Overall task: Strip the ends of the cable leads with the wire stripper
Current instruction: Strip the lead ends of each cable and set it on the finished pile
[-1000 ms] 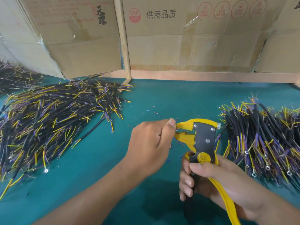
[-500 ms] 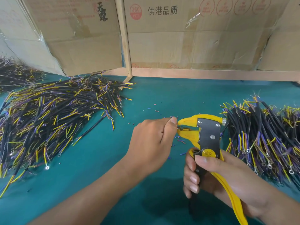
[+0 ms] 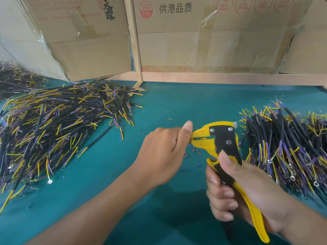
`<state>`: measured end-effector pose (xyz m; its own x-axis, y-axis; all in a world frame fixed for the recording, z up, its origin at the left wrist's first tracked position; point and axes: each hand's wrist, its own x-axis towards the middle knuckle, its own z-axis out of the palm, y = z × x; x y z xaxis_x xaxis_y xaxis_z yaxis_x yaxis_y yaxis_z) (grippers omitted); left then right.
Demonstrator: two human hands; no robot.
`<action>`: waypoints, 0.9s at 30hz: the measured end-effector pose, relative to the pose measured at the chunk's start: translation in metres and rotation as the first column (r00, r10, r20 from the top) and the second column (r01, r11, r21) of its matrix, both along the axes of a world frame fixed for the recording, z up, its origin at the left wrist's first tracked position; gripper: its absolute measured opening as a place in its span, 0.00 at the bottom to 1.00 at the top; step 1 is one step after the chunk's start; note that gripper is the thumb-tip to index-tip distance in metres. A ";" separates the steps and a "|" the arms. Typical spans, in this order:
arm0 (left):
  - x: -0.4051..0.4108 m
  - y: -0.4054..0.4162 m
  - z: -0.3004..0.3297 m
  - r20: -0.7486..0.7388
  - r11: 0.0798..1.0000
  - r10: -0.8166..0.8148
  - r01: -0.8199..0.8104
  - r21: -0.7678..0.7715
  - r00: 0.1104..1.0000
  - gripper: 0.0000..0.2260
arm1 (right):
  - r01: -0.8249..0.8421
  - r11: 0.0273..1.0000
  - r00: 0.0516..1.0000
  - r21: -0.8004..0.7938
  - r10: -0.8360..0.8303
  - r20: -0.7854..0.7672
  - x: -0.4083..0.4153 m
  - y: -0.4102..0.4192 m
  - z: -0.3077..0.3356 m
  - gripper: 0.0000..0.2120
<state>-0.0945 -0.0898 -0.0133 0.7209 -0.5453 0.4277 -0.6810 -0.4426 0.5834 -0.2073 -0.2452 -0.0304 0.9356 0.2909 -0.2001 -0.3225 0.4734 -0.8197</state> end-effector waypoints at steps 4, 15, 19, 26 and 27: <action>0.002 0.001 -0.002 -0.010 1.000 -0.014 0.015 0.015 1.000 0.23 | 0.073 0.996 0.997 -0.043 -0.074 -0.023 -0.001 0.001 0.004 0.29; 0.017 0.008 0.000 0.002 0.996 -0.084 0.084 0.034 0.996 0.24 | 0.109 0.992 0.994 -0.055 -0.109 0.014 -0.002 0.000 0.007 0.27; 0.016 0.005 -0.002 0.092 0.994 -0.078 0.070 0.081 0.993 0.29 | 0.083 0.993 0.995 -0.088 -0.078 0.056 -0.004 0.002 0.006 0.28; 0.078 0.048 0.012 -0.089 0.937 0.262 -0.276 -0.214 0.961 0.24 | 0.078 0.918 0.975 0.388 -0.152 0.164 0.006 -0.054 0.034 0.20; 0.074 0.044 0.012 -0.062 0.949 0.223 -0.232 -0.213 0.973 0.24 | 0.119 0.934 0.976 0.338 -0.172 0.132 0.008 -0.055 0.029 0.19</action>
<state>-0.0206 -0.0456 -0.0014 0.8324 -0.2617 0.4884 -0.5532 -0.4425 0.7058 -0.1989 -0.3004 -0.0014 0.9843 0.1730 0.0355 -0.1094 0.7550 -0.6465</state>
